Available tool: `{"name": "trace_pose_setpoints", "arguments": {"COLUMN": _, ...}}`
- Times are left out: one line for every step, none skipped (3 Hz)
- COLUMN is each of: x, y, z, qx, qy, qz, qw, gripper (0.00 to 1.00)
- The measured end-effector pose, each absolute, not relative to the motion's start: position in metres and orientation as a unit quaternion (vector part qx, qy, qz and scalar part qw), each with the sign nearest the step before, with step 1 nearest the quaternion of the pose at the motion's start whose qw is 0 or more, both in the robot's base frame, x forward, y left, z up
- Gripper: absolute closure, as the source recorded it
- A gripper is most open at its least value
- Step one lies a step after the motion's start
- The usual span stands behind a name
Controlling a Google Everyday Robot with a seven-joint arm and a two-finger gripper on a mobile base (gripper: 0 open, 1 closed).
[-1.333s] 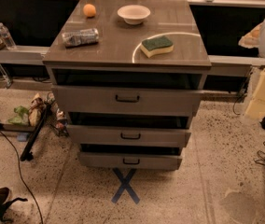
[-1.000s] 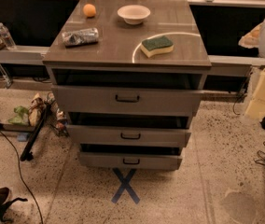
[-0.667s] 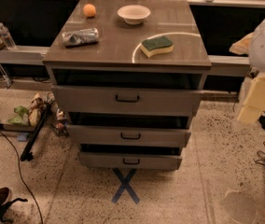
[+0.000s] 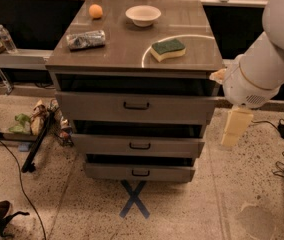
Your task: Open top drawer
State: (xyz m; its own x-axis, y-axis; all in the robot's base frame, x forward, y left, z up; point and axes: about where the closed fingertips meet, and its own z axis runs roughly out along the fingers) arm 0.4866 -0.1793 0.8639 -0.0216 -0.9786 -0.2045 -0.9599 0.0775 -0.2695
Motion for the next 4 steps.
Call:
{"name": "trace_pose_setpoints", "arguments": {"x": 0.486, "y": -0.179, "z": 0.864, "qx": -0.679, "qy": 0.714, "qz": -0.027, "qw": 0.169, "gripper": 0.00}}
{"name": "trace_pose_setpoints", "arguments": {"x": 0.506, "y": -0.161, "z": 0.839, "qx": -0.690, "qy": 0.701, "qz": -0.004, "qw": 0.179, "gripper": 0.00}}
{"name": "trace_pose_setpoints", "arguments": {"x": 0.546, "y": -0.132, "z": 0.796, "qx": -0.704, "qy": 0.682, "qz": 0.029, "qw": 0.193, "gripper": 0.00}}
{"name": "trace_pose_setpoints", "arguments": {"x": 0.585, "y": -0.113, "z": 0.766, "qx": -0.715, "qy": 0.670, "qz": 0.033, "qw": 0.199, "gripper": 0.00}}
